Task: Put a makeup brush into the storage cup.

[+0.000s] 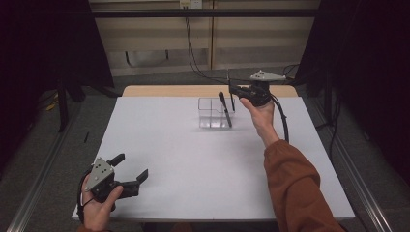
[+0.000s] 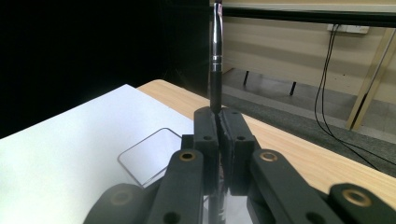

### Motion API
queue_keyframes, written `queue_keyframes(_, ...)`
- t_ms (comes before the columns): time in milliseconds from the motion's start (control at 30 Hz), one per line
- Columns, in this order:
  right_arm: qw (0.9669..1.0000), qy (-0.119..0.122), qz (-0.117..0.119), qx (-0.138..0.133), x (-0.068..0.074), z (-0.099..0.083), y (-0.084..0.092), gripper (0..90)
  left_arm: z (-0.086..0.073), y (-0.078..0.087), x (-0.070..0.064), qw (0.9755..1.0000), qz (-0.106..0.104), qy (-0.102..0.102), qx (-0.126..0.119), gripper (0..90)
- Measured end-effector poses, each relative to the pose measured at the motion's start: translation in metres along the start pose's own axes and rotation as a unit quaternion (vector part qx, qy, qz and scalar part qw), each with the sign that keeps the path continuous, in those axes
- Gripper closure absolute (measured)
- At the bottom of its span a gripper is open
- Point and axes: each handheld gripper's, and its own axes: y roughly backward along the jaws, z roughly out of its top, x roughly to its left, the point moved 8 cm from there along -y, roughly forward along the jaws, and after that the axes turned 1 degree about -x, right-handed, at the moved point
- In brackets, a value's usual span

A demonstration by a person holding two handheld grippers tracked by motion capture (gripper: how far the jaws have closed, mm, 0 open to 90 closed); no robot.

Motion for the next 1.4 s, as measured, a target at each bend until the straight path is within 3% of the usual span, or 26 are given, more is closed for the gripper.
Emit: queue_keyframes(1400, 0.9998, -0.008, 0.003, 0.015, 0.003, -0.023, -0.016, 85.8, 0.000, 0.001, 0.000, 1.0000, 0.000, 0.001, -0.002, 2.9)
